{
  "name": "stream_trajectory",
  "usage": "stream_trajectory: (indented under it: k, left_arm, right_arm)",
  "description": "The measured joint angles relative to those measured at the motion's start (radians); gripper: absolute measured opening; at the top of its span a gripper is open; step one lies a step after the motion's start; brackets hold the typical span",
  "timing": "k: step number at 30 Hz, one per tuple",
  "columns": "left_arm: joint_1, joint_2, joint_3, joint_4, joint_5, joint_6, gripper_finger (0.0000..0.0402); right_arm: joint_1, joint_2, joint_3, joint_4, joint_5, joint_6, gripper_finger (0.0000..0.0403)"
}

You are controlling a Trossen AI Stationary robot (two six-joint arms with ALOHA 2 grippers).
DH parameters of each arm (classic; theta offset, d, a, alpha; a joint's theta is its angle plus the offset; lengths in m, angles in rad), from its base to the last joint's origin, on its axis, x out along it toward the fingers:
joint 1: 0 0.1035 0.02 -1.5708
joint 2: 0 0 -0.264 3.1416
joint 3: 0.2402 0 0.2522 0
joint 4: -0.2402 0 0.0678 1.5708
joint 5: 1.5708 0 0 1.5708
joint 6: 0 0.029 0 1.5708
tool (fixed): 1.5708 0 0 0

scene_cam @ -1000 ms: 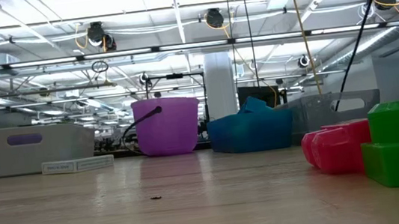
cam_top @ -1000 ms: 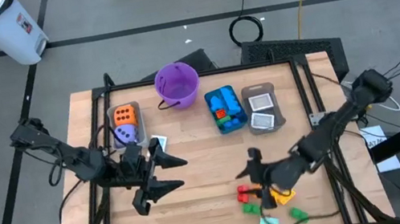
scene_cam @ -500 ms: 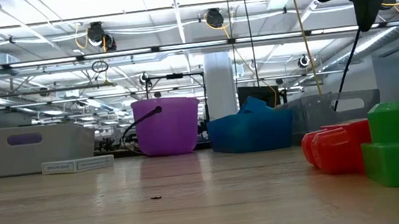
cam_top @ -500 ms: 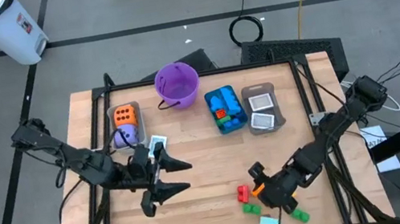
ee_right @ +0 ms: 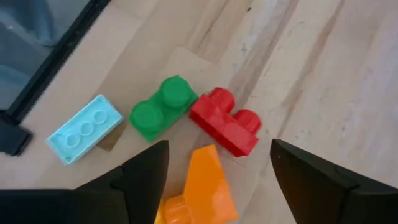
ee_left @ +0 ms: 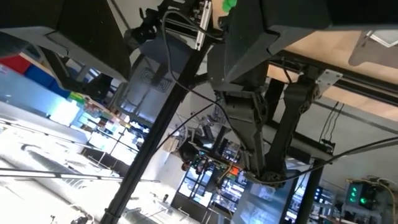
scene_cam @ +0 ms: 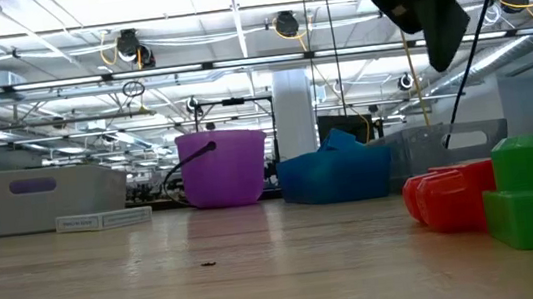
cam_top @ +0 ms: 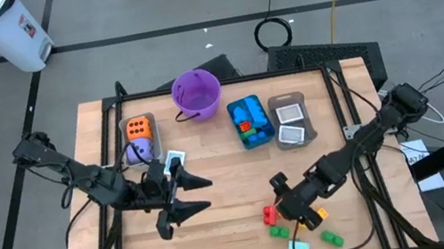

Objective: Pick & Place Toys
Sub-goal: Put the orange game piece into the blue bin

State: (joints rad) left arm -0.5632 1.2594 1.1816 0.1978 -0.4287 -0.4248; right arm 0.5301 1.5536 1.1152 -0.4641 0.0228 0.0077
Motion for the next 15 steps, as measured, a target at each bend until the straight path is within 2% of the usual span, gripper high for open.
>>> stream_trajectory:
  k: [7, 15]
  left_arm:
    - [0.0, 0.0, 0.0, -0.03, -0.018, -0.009, 0.0266]
    - [0.0, 0.0, 0.0, -0.062, -0.019, -0.032, 0.0266]
  right_arm:
    - [-0.014, 0.051, -0.015, 0.007, -0.028, -0.048, 0.0299]
    - [-0.012, 0.131, -0.016, 0.016, -0.029, -0.057, 0.0289]
